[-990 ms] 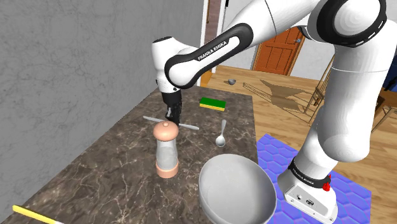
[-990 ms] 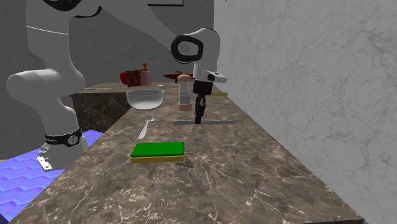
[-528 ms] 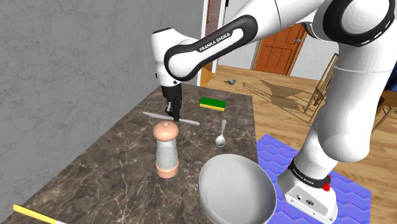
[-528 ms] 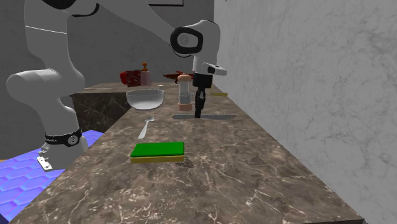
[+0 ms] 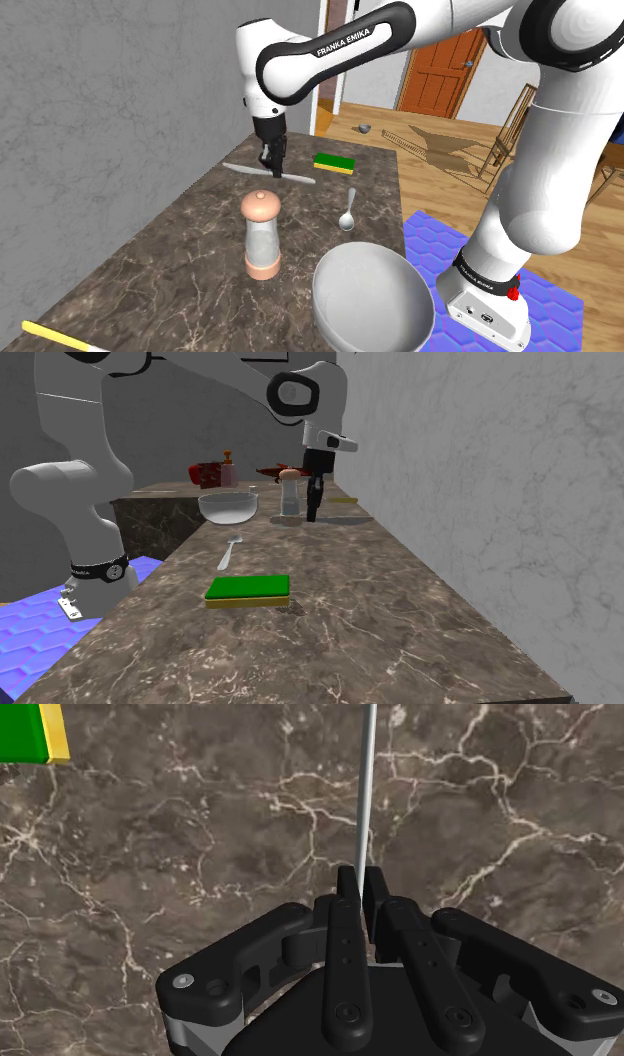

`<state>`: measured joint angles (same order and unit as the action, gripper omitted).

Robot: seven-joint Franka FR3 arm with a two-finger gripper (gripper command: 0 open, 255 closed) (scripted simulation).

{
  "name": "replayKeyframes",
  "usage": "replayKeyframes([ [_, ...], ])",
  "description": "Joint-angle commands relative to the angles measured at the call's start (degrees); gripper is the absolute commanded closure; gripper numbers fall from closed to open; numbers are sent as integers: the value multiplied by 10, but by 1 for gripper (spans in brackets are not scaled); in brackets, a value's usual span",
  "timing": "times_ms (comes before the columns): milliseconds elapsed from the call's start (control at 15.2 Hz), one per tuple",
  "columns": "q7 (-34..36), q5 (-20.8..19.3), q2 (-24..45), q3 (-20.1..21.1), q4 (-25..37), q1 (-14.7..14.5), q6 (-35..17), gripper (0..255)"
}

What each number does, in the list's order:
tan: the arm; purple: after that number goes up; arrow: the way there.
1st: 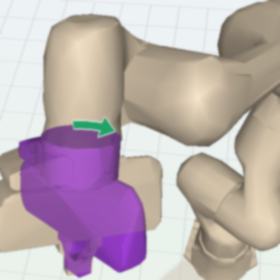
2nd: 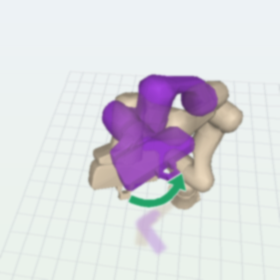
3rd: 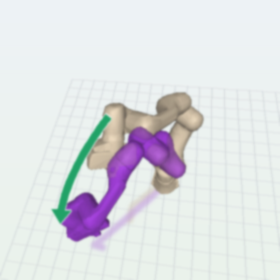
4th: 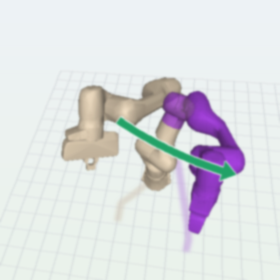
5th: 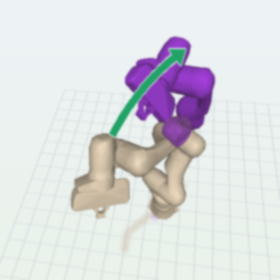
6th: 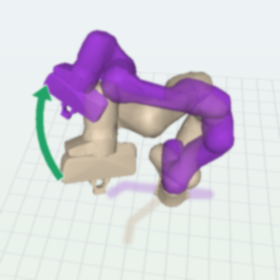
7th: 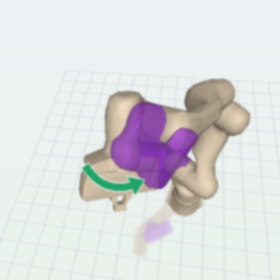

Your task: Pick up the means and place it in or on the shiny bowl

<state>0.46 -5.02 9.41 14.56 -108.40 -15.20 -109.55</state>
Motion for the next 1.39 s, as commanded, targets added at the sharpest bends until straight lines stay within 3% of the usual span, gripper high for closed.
replayKeyframes([
  [0,-1,2,-5,1,9,0,14,255],
  [1122,-10,10,-27,2,108,0,134,255],
  [1320,7,26,-82,12,43,-9,123,255],
])
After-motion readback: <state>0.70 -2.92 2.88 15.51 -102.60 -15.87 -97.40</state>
